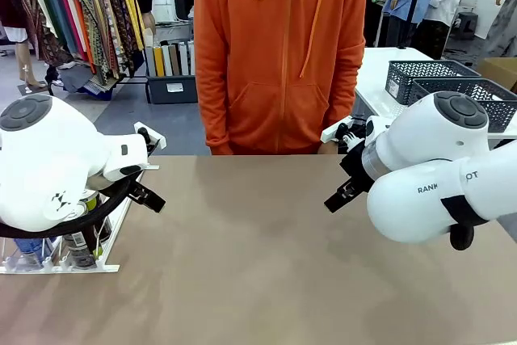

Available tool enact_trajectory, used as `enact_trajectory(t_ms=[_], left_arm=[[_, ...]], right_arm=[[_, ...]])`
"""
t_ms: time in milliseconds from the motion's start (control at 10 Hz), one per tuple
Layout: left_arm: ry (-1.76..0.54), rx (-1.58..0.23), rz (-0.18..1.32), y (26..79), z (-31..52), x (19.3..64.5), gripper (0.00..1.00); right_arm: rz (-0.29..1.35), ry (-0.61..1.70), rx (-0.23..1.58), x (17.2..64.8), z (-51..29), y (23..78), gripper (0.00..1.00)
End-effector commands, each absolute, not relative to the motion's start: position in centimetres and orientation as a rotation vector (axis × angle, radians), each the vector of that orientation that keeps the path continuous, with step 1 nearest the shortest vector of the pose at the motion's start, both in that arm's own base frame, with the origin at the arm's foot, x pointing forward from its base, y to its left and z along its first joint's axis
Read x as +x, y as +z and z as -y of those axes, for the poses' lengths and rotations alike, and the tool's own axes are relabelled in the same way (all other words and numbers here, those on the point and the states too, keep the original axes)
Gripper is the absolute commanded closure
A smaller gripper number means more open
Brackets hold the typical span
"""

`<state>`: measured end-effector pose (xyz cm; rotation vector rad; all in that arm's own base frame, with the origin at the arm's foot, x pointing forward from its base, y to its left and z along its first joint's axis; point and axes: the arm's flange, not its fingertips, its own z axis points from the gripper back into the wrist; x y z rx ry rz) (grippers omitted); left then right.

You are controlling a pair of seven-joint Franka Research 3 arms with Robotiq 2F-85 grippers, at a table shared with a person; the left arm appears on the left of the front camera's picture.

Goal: Retrieve and store the cans from the dispenser.
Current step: Pick up one can from the Automatic Can Dispenser and place it in the middle of the table.

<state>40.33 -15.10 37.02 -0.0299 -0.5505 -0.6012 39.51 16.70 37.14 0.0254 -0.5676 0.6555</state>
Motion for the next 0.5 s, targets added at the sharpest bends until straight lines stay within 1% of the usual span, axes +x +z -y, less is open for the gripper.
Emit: enact_trajectory(t_ms=[0, 400], left_arm=[[-0.601, -0.030, 0.551, 37.03, 15.11, 40.32, 0.00], [-0.601, -0.030, 0.551, 37.03, 15.11, 40.32, 0.00]], right_arm=[[0.568, 0.655, 0.026, 39.51, -16.70, 37.15, 0.00], [0.568, 0.655, 0.026, 39.51, -16.70, 37.15, 0.00]])
